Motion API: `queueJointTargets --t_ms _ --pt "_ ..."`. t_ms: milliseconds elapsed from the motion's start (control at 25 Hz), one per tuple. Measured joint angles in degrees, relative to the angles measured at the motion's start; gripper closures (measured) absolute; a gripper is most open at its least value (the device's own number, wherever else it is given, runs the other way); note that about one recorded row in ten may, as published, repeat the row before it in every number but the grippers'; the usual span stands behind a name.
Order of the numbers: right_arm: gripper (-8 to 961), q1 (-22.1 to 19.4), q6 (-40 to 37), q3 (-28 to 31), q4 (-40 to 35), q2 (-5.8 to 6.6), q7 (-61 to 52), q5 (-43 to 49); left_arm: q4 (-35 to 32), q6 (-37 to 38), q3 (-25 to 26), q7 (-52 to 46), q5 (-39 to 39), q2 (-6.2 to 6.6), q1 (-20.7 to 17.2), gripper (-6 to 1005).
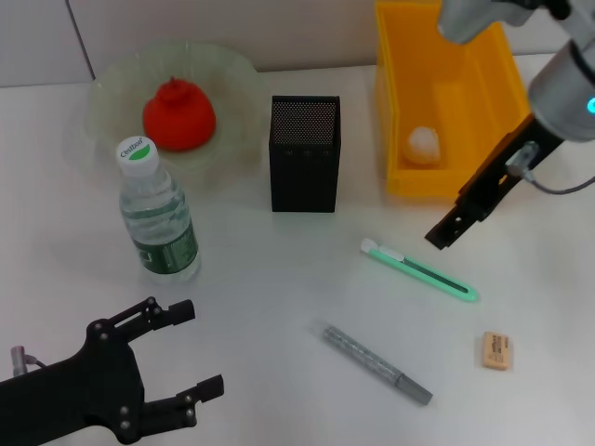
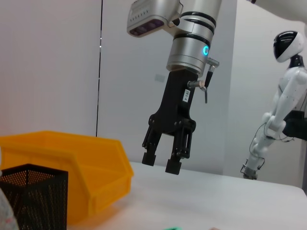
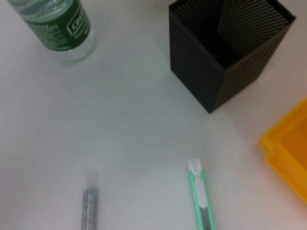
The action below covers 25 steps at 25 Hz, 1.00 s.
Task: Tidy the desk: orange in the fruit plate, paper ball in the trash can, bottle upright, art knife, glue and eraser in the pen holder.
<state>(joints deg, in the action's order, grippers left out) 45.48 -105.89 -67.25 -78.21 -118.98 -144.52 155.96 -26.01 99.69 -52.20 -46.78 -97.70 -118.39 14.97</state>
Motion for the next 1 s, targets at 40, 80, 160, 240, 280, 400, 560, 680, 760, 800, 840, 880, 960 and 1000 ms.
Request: queueJointTargets --t_ms 40,80,160,240,280,400,560,680,760,800,840,880,960,1000 --pt "166 0.3 0.8 -0.3 1.3 -0.02 0.0 0.0 0.0 -0.1 0.0 0.0 0.0 -0.02 0.0 140" --pt "169 0.4 1.8 -1.0 2.2 -0.05 0.0 -0.1 0.0 -0.2 0.0 0.0 -0.1 -0.05 0.0 140" --pt "175 0.5 3.4 -2.6 3.2 -0.11 0.0 -0.1 0.0 -0.5 0.0 0.1 -0.2 -0.11 -0.1 140" --pt "182 0.6 4.9 -4.5 4.3 -0.16 0.0 -0.1 0.0 -0.7 0.0 0.1 -0.2 -0.15 -0.1 140" --pt "185 0.6 5.8 -5.1 4.9 -0.16 -0.1 -0.1 0.0 -0.7 0.0 0.1 -0.3 -0.15 -0.1 140" --pt "194 0.8 8.4 -7.2 7.5 -0.22 -0.2 -0.1 0.0 -0.7 0.0 0.1 -0.3 -0.17 -0.1 140" --pt "207 2.0 11.9 -8.9 11.9 -0.34 -0.4 -0.1 0.0 -0.9 -0.6 0.5 -0.4 -0.17 -0.3 140" --pt "216 2.2 13.1 -9.9 13.0 -0.39 -0.4 -0.1 0.1 -1.0 -1.0 1.4 -0.4 -0.17 -0.4 140" --pt "223 2.2 14.1 -11.0 13.5 -0.44 -0.5 -0.2 0.1 -1.0 -1.1 1.5 -0.4 -0.17 -0.4 140" --pt "226 2.2 14.5 -11.5 13.8 -0.47 -0.5 -0.2 0.1 -1.0 -1.2 1.5 -0.4 -0.17 -0.4 140" --pt "229 2.2 14.9 -12.0 14.1 -0.49 -0.6 -0.2 0.1 -1.1 -1.2 1.5 -0.4 -0.17 -0.4 140" --pt "232 2.2 15.4 -12.4 14.3 -0.51 -0.6 -0.2 0.1 -1.2 -1.2 1.5 -0.4 -0.17 -0.4 140" --pt "238 2.4 16.3 -13.1 15.2 -0.53 -0.6 -0.3 0.6 -1.4 -1.3 1.5 -0.4 -0.17 -0.2 140" --pt "241 2.4 16.3 -13.1 15.2 -0.53 -0.6 -0.3 0.6 -1.4 -1.3 1.5 -0.4 -0.17 -0.2 140"
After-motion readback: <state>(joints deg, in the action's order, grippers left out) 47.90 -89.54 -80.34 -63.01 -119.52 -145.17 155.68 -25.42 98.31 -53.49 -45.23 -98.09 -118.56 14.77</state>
